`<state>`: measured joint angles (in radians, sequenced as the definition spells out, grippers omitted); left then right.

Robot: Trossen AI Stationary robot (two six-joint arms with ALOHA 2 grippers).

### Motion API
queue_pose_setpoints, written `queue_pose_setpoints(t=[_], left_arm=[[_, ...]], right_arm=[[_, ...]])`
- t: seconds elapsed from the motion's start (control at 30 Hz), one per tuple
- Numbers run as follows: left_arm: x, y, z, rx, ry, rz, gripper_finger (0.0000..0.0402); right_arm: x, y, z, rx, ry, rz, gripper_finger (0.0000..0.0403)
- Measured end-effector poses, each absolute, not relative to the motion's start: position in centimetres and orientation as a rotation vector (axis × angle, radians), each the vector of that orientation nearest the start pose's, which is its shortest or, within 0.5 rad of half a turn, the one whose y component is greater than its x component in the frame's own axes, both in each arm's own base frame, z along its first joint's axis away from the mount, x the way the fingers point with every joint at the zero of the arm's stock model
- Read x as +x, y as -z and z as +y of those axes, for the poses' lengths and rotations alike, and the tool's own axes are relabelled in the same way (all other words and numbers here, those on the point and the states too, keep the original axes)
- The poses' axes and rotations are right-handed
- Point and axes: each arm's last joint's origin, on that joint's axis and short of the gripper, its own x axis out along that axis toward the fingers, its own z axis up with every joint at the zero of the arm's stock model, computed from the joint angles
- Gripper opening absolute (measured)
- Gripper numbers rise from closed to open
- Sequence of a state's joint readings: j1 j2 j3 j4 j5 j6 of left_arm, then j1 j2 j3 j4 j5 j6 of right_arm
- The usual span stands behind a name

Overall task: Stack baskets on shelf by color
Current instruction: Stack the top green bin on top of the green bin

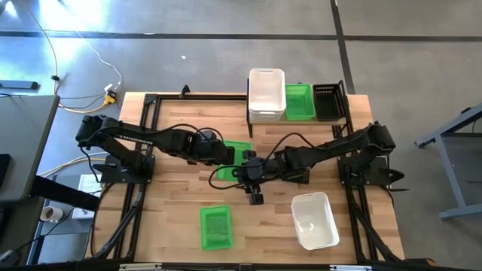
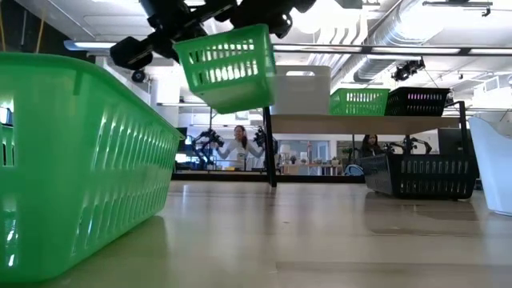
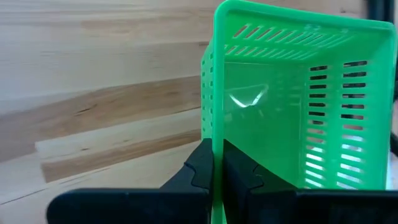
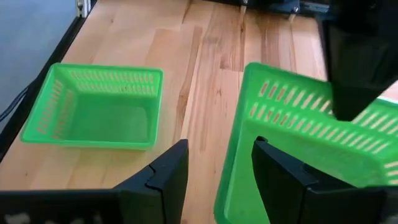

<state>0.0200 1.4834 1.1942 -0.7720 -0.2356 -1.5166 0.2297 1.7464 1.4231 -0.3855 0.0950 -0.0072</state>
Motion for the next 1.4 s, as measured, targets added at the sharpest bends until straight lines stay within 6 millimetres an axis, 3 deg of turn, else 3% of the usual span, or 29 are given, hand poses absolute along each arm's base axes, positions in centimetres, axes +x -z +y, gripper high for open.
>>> queue_pose_setpoints(t=[0.4, 0.5, 0.63, 0.7, 0.97, 1.4], left_arm=[[30.0, -27.3, 1.3, -1.227, -0.929, 0.617, 0.0001], [30.1, -27.3, 1.4, -1.21, -0.914, 0.612, 0.0001], [30.2, -27.4, 1.4, -1.177, -0.892, 0.618, 0.0007], [30.1, -27.4, 1.4, -1.159, -0.887, 0.626, 0.001], [30.2, -27.4, 1.3, -1.117, -0.836, 0.671, 0.0038], [30.1, -27.3, 1.5, -0.92, -0.7, 0.792, 0.0139]], right_arm=[[38.4, -26.0, 7.1, -0.017, -0.043, 0.831, 0.0147], [38.5, -25.9, 7.0, 0.001, -0.032, 0.842, 0.0108], [38.5, -26.1, 7.2, 0.013, -0.05, 0.837, 0.0025], [38.5, -26.1, 7.1, 0.015, -0.047, 0.839, 0.0009], [38.4, -26.1, 7.4, 0.063, -0.031, 0.842, 0.0005], [37.7, -25.9, 9.2, 0.249, 0.062, 0.875, 0.0]])
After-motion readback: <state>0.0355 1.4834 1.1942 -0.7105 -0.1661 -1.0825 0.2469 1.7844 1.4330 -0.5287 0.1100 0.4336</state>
